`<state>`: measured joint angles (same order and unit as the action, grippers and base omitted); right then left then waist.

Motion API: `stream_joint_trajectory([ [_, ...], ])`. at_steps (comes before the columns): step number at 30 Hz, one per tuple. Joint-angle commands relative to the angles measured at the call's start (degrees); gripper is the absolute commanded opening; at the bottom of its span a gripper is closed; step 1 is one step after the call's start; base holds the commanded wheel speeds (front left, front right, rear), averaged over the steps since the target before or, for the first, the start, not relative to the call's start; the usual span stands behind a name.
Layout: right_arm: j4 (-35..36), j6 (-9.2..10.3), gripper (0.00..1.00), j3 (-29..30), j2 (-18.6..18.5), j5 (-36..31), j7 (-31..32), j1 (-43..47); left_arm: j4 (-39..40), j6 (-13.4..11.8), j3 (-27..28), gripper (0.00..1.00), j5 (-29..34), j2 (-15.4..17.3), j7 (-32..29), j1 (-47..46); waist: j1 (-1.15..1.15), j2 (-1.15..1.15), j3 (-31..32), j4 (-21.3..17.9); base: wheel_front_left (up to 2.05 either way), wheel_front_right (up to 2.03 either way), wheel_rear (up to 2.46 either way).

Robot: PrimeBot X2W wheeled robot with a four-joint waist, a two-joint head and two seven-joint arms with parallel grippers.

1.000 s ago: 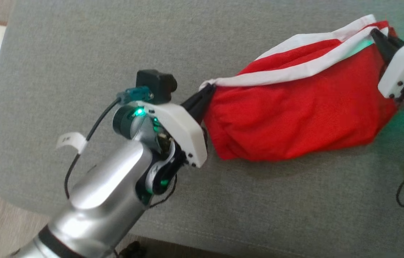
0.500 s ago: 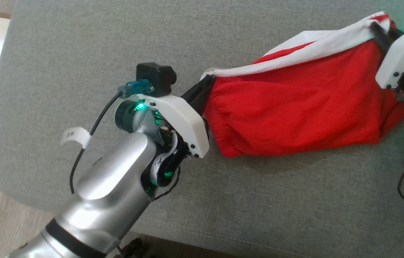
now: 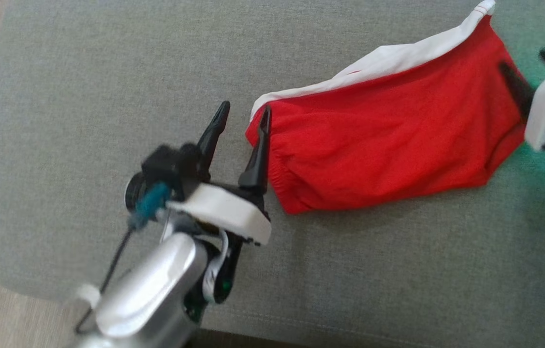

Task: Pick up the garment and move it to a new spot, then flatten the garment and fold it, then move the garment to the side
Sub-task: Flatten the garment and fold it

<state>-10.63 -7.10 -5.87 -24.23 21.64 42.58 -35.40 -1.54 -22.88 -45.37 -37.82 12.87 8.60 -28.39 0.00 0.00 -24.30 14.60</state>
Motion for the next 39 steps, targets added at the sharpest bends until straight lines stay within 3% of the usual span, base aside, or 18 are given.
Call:
stream_joint_trajectory([
  [1, 2.6, -0.39, 1.0, -1.3, -1.0, 0.4, 2.4, 1.7, 3.2, -1.5, 2.3, 1.0, 2.1, 1.2, 3.3, 1.0, 0.0, 0.0, -0.2, 0.4, 0.0, 0.0, 0.0],
  [5, 2.0, -0.39, 1.0, -0.3, -0.4, -0.1, 5.5, 2.9, 4.0, -3.4, 2.7, 1.0, 6.1, -0.6, 6.0, 3.8, 0.0, 0.0, -1.1, 1.7, 0.0, 0.0, 0.0],
  [10, -1.7, -0.39, 1.0, 1.5, 0.9, -2.5, 8.5, 3.5, 5.7, -1.2, 4.9, 1.0, 11.3, -4.6, 6.4, 6.6, 0.0, 0.0, -1.6, 3.6, 0.0, 0.0, 0.0],
  [11, -2.8, -0.39, 0.0, 2.5, 2.6, -1.7, 8.8, 3.6, 5.8, 0.3, 5.9, 1.0, 13.5, -5.9, 6.4, 8.2, 0.0, 0.0, -1.5, 3.8, 0.0, 0.0, 0.0],
  [17, -2.3, -0.39, 0.0, 8.6, 8.1, 4.7, 7.4, 4.8, 2.8, 4.8, 9.6, 1.0, 17.5, -7.8, 6.4, 12.1, 0.0, 0.0, 0.9, 1.4, 0.0, 0.0, 0.0],
  [23, -1.1, -0.39, 0.0, 17.7, 8.6, 7.0, 6.7, 8.1, 0.0, 7.5, 13.8, 1.0, 19.2, -8.2, 6.4, 15.8, 0.0, 0.0, 4.9, -1.5, 0.0, 0.0, 0.0],
  [30, -2.3, -0.39, 0.0, 31.3, 9.3, 4.0, 6.4, 9.5, -1.7, 10.2, 18.0, 1.0, 20.8, -8.9, 6.4, 20.2, 0.0, 0.0, 7.8, -2.4, 0.0, 0.0, 0.0],
  [34, 0.6, -0.39, 0.0, 30.6, 10.1, 2.5, 6.2, 8.7, -2.3, 11.4, 18.9, 1.0, 21.0, -9.5, 6.4, 21.6, 0.0, 0.0, 8.6, -2.2, 0.0, 0.0, 0.0],
  [39, 8.7, -0.39, 0.0, 20.5, 12.4, 2.8, 8.2, 8.3, -3.0, 12.3, 18.8, 1.0, 20.7, -9.9, 6.4, 22.5, 0.0, 0.0, 9.1, -1.9, 0.0, 0.0, 0.0],
])
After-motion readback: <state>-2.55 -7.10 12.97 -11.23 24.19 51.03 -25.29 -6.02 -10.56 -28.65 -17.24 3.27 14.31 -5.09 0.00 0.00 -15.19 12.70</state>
